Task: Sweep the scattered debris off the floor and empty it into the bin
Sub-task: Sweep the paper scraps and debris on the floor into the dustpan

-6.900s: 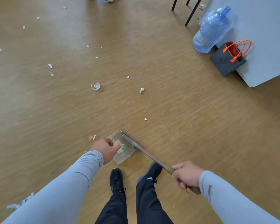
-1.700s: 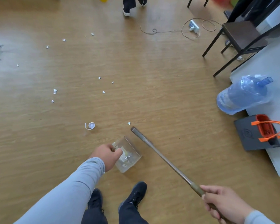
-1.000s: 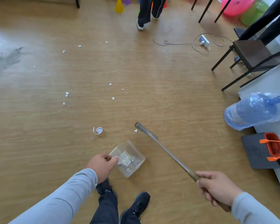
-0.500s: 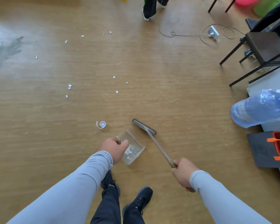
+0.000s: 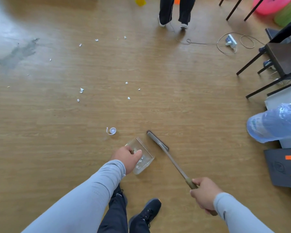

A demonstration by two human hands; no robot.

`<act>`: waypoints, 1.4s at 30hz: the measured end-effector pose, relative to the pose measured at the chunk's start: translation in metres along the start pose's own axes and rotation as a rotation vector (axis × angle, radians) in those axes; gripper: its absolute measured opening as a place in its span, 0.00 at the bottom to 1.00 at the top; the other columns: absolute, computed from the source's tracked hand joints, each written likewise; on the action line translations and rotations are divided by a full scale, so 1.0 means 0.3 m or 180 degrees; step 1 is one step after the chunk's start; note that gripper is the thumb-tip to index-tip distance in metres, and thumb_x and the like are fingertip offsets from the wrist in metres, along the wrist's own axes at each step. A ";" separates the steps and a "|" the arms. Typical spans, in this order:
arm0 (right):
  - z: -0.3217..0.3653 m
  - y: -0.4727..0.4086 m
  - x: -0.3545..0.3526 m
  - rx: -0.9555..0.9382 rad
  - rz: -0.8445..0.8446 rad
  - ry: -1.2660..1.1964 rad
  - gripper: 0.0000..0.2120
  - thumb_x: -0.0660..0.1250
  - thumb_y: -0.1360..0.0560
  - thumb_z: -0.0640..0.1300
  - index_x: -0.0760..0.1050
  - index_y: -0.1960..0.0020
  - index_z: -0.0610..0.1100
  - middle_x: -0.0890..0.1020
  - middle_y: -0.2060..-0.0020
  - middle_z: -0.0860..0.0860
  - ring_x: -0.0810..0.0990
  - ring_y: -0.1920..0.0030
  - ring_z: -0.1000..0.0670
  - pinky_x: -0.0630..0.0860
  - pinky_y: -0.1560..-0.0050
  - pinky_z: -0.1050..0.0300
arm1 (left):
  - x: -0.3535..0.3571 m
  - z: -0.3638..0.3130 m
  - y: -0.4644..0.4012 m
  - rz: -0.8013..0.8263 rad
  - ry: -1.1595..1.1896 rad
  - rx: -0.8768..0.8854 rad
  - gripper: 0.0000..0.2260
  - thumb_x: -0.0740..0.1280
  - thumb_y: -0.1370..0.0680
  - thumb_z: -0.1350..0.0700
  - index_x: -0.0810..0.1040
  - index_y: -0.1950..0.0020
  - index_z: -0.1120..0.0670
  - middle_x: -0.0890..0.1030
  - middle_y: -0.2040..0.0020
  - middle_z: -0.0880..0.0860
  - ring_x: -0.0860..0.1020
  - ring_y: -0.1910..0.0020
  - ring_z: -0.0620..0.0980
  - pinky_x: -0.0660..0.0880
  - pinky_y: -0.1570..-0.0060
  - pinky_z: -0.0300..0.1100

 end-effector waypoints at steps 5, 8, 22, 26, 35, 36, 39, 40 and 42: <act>-0.003 0.091 -0.130 -0.0036 0.0318 -0.0395 0.24 0.68 0.23 0.40 0.70 0.28 0.51 0.75 0.74 0.46 0.67 0.79 0.51 0.64 0.77 0.63 | -0.036 0.072 0.056 0.0227 0.0240 -0.0059 0.16 0.64 0.25 0.39 0.72 0.60 0.51 0.77 0.63 0.49 0.74 0.66 0.50 0.70 0.64 0.42; 0.052 0.174 -0.172 -0.0192 0.0257 -0.0320 0.26 0.68 0.23 0.40 0.68 0.27 0.52 0.76 0.73 0.46 0.69 0.78 0.51 0.64 0.78 0.63 | -0.118 0.181 0.135 0.0247 0.0438 -0.0189 0.16 0.64 0.24 0.40 0.74 0.58 0.52 0.78 0.63 0.49 0.74 0.65 0.50 0.71 0.61 0.43; 0.710 0.229 0.087 -0.0654 0.0212 0.0426 0.26 0.63 0.21 0.42 0.66 0.24 0.55 0.75 0.67 0.45 0.70 0.74 0.48 0.68 0.71 0.60 | -0.590 0.555 0.201 -0.0279 0.0838 -0.0441 0.12 0.66 0.21 0.46 0.79 0.59 0.52 0.85 0.66 0.55 0.74 0.75 0.47 0.70 0.69 0.39; 0.841 0.189 0.140 -0.0674 0.0147 0.0548 0.27 0.61 0.20 0.40 0.65 0.22 0.55 0.75 0.65 0.45 0.69 0.74 0.48 0.67 0.74 0.61 | -0.639 0.636 0.125 -0.0381 0.0946 -0.0609 0.14 0.67 0.22 0.47 0.79 0.61 0.56 0.84 0.66 0.57 0.75 0.72 0.50 0.71 0.68 0.40; 0.999 0.102 0.318 -0.0798 0.0098 0.1942 0.23 0.58 0.23 0.34 0.72 0.30 0.48 0.74 0.63 0.49 0.71 0.68 0.48 0.69 0.71 0.59 | -0.641 0.745 -0.044 -0.0297 0.0654 -0.0707 0.19 0.63 0.34 0.36 0.78 0.60 0.52 0.83 0.67 0.54 0.78 0.68 0.54 0.80 0.59 0.49; 0.986 0.113 0.335 -0.0828 0.0129 0.2081 0.23 0.60 0.23 0.35 0.73 0.30 0.47 0.75 0.62 0.49 0.72 0.67 0.47 0.70 0.69 0.60 | -0.653 0.754 -0.049 -0.0309 0.0610 -0.0708 0.20 0.63 0.34 0.36 0.78 0.60 0.52 0.84 0.66 0.55 0.78 0.68 0.55 0.80 0.58 0.50; 0.923 0.153 0.309 -0.0713 0.0518 0.1919 0.26 0.61 0.22 0.37 0.69 0.26 0.53 0.73 0.66 0.48 0.70 0.70 0.47 0.67 0.74 0.61 | -0.689 0.771 -0.051 -0.0370 0.0557 -0.0721 0.20 0.62 0.34 0.36 0.79 0.58 0.52 0.84 0.65 0.56 0.82 0.63 0.59 0.80 0.57 0.51; 0.904 0.161 0.261 -0.0612 0.0596 0.1584 0.27 0.62 0.22 0.38 0.68 0.25 0.56 0.73 0.68 0.48 0.69 0.73 0.48 0.66 0.75 0.62 | -0.692 0.770 -0.051 -0.0359 0.0548 -0.0717 0.20 0.62 0.34 0.36 0.79 0.59 0.51 0.84 0.65 0.56 0.82 0.62 0.59 0.80 0.57 0.51; 0.870 0.172 0.155 -0.0470 0.0623 0.1063 0.28 0.64 0.23 0.41 0.67 0.24 0.57 0.74 0.71 0.48 0.68 0.76 0.50 0.65 0.76 0.61 | -0.690 0.758 -0.051 -0.0334 0.0560 -0.0699 0.18 0.63 0.32 0.37 0.79 0.59 0.50 0.83 0.66 0.54 0.81 0.64 0.56 0.80 0.58 0.49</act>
Point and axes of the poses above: each hand's wrist, its own y-axis away from the middle knuckle, its own x-axis out of the palm, z = x × y, the point moved 10 cm from there along -y, towards the middle knuckle
